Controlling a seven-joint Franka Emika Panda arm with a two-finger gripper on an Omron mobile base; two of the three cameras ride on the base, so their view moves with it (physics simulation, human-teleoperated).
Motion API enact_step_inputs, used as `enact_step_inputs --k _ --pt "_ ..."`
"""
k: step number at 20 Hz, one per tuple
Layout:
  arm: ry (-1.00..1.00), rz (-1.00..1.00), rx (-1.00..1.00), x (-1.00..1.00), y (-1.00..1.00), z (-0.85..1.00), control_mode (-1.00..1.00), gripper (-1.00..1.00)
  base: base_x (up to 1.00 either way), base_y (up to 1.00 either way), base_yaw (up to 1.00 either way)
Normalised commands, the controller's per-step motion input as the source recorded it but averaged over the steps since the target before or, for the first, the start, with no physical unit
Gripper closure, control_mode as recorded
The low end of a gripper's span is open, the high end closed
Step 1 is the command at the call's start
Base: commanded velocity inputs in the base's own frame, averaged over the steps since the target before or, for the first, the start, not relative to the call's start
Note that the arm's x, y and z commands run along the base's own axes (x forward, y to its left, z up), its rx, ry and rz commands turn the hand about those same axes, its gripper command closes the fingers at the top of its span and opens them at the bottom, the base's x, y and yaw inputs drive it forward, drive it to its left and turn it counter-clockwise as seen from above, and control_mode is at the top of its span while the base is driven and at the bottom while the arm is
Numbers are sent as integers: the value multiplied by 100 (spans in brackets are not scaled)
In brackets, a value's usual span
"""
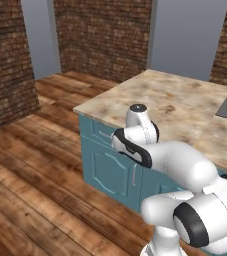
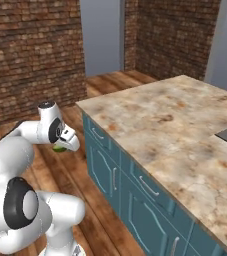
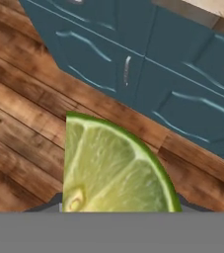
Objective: Turn on the sink faucet. Then move the lemon wedge from the counter to the sink. Turn off the sink. Move the vegetable from the sink to the pot next to the stove. Finally move the pot to the rear left burner.
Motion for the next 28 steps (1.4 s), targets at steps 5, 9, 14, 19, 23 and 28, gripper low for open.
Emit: enact_step_inputs --k 5,9,14,19,23,28 --pt "0 0 0 0 0 0 100 100 30 40 -3" --pt "0 0 0 0 0 0 100 100 39 48 -5" --pt "0 0 0 0 0 0 100 100 60 51 -8" --pt "0 0 0 0 0 0 100 100 57 56 -11" --pt "0 0 0 0 0 0 100 100 60 61 -12" --pt "0 0 0 0 0 0 100 100 59 58 -12"
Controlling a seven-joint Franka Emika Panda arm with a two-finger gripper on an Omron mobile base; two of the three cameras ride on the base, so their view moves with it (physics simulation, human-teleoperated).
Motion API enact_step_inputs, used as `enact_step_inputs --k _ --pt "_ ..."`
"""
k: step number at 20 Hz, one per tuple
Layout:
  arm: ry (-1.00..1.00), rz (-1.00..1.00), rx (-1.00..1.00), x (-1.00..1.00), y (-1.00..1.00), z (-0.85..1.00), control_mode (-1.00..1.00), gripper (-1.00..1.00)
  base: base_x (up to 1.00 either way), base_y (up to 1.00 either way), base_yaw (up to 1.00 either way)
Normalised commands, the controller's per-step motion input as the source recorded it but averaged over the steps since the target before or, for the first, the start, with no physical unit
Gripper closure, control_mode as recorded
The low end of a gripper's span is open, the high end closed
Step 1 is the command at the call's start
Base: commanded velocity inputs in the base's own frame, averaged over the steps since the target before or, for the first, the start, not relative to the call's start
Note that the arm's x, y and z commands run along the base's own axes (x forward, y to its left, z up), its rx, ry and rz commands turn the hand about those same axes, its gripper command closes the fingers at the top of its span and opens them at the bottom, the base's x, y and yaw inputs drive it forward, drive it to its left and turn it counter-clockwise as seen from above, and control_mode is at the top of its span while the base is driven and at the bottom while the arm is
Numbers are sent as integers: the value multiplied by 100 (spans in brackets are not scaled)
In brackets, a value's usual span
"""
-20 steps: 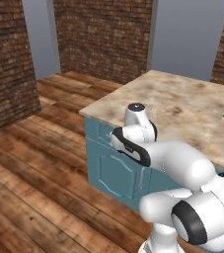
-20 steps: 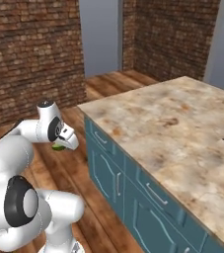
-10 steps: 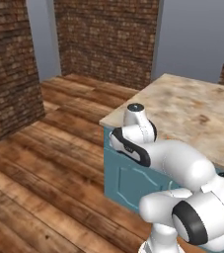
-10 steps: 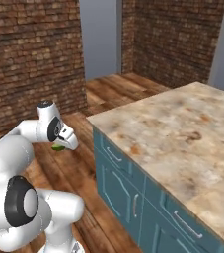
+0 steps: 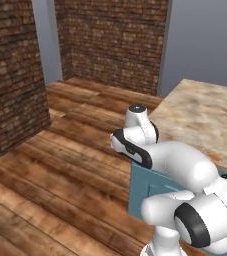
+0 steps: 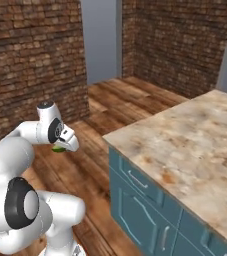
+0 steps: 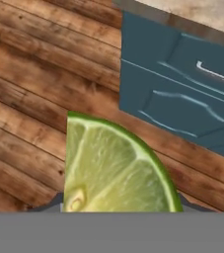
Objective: Turn on the sink faucet. Then move the lemon wedge from the counter to the sink. Turn off the sink. Move the vegetable from the sink to the pot next to the stove. Finally move the pot to the rear left burner.
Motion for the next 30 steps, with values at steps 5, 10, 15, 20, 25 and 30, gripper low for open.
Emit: enact_step_inputs --k 5,10,15,20,25,30 --pt "0 0 0 0 0 0 100 100 56 56 -13" --pt "0 0 0 0 0 0 100 100 55 58 -13" --pt "0 0 0 0 0 0 100 100 53 55 -13" --pt "0 0 0 0 0 0 100 100 40 56 -13" --pt "0 0 0 0 0 0 100 100 45 50 -13" --pt "0 0 0 0 0 0 100 100 51 43 -13"
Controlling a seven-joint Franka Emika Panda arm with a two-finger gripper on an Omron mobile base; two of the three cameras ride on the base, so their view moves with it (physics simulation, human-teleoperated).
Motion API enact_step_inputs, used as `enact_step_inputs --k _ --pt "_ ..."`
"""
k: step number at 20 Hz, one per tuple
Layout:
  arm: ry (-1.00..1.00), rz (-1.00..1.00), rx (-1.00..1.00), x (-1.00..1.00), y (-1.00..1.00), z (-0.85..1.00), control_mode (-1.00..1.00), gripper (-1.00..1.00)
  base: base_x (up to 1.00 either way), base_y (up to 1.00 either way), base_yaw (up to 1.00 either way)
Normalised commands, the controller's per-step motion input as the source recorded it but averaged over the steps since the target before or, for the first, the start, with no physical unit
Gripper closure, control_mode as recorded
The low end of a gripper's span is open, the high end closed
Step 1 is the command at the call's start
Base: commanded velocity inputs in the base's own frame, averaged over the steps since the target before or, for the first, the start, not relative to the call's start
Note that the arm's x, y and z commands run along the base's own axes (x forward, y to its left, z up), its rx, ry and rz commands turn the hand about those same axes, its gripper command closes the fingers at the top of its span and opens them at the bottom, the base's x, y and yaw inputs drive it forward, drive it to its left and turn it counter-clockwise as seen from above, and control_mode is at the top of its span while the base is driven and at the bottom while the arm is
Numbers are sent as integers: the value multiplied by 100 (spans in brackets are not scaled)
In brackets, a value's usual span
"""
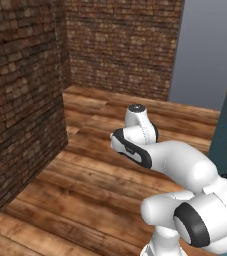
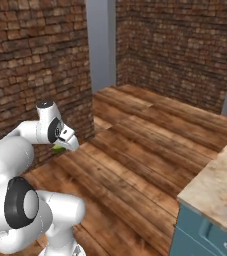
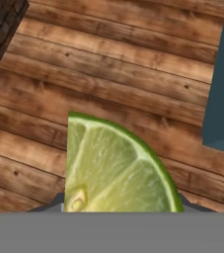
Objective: Turn on the sink faucet. Then move the lemon wedge from the counter to the sink. Turn off the sink. Move the vegetable from the sink to the pot next to the stove. Finally move the pot to the rear left burner.
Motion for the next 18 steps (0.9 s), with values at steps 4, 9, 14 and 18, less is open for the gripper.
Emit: enact_step_inputs --k 4,9,14,18 --pt "0 0 0 0 0 0 100 100 43 35 -12" --pt "0 0 0 0 0 0 100 100 50 15 -11" --pt "0 0 0 0 0 0 100 100 60 22 -14" --pt "0 0 0 0 0 0 100 100 43 47 -12"
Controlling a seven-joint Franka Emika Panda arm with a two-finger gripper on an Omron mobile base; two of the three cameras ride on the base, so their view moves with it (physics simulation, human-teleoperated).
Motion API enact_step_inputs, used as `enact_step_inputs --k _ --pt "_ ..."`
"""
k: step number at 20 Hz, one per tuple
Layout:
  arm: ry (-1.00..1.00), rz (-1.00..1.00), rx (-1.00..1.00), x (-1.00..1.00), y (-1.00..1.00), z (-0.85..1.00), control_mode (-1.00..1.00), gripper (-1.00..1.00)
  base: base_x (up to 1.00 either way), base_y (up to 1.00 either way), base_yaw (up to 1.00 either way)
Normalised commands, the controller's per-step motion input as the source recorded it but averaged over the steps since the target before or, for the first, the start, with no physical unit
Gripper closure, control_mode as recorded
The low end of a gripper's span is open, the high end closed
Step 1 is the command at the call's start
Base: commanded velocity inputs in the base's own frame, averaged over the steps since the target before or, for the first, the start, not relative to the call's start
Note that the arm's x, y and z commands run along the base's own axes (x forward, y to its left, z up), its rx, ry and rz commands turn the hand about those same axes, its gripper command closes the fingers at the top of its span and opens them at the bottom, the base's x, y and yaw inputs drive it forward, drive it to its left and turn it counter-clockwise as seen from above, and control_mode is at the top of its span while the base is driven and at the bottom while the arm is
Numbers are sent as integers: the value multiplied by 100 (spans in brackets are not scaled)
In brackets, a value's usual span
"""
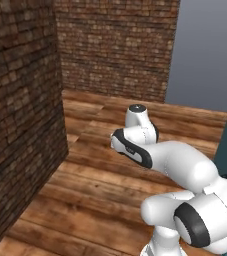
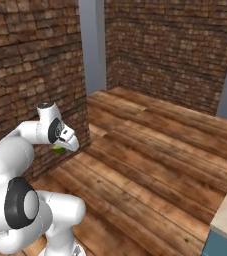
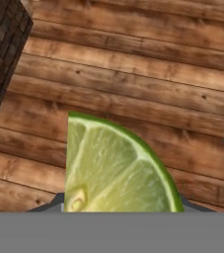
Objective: Turn on the sink faucet. Then move the lemon wedge from the counter to the sink. Turn off the sink. Move the vegetable from the sink to the pot next to the stove. Finally move the pot to the rear left burner.
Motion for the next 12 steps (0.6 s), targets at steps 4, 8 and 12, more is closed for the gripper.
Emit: enact_step_inputs --k 4,8,12 --pt "0 0 0 0 0 0 100 100 63 71 -16" --pt "0 0 0 0 0 0 100 100 65 59 -22" --pt "0 0 0 0 0 0 100 100 88 48 -21"
